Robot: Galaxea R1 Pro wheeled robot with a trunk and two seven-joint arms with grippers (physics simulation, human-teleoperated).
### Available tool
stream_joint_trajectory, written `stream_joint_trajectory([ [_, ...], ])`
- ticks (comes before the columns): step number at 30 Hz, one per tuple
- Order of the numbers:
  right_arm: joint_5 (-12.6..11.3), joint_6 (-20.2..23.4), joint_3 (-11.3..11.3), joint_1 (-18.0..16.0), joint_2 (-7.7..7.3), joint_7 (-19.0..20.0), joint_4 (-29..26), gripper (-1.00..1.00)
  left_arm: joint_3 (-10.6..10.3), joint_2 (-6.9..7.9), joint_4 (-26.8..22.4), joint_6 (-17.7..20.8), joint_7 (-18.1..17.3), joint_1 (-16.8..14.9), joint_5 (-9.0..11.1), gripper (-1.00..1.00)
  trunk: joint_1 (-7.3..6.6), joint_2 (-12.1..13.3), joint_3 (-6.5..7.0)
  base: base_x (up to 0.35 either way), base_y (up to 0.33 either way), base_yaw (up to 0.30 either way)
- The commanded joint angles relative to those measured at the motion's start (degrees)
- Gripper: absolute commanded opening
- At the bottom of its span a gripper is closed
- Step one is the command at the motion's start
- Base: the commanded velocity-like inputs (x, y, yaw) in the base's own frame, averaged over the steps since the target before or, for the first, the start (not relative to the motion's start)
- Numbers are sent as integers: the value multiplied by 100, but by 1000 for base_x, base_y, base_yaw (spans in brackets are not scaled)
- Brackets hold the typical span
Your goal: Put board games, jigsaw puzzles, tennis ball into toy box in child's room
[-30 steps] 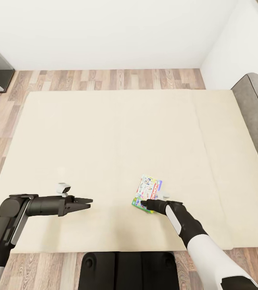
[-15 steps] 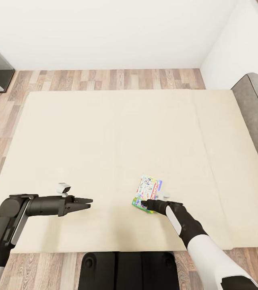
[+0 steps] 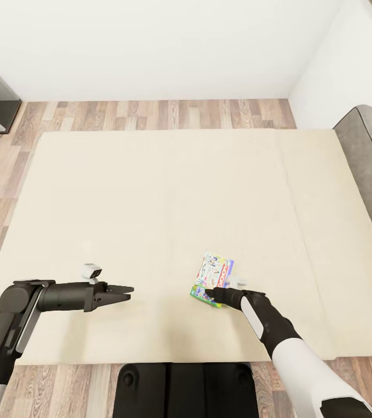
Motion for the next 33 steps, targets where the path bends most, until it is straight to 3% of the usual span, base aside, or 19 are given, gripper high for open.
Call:
stream_joint_trajectory([
  [1, -15, 29, 3, 0, -1, 1, -8, 100, -2, 2, -1, 61, -22, -2, -2, 100, 3, -9, -6, 0, 0, 0],
  [33, -18, -172, 3, -6, -8, 2, -4, 100, 4, 9, 1, 61, -22, -2, 1, 100, 3, -9, -6, 0, 0, 0],
])
